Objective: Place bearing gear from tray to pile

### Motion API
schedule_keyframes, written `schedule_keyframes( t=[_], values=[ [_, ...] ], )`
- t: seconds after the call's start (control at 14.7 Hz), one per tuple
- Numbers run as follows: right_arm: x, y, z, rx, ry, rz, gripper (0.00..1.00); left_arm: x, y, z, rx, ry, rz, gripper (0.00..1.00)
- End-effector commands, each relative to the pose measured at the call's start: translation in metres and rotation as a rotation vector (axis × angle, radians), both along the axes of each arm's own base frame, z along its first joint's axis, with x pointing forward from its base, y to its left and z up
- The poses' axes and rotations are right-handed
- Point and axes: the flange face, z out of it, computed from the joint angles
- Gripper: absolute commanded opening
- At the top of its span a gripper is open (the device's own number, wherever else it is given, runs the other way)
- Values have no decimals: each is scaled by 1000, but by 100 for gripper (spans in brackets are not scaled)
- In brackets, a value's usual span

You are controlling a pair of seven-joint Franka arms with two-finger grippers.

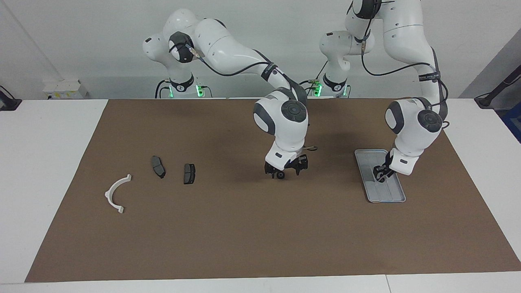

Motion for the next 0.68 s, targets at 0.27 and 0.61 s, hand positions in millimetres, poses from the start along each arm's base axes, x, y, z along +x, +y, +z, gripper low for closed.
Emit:
schedule_keyframes(
  t=[0.27, 0.61],
  values=[
    [4, -1, -7, 4, 15, -25, 100, -13, -1, -11, 1, -33, -2, 53],
    [-7, -9, -17, 12, 85, -27, 100, -14, -1, -12, 1, -29, -1, 48]
  ],
)
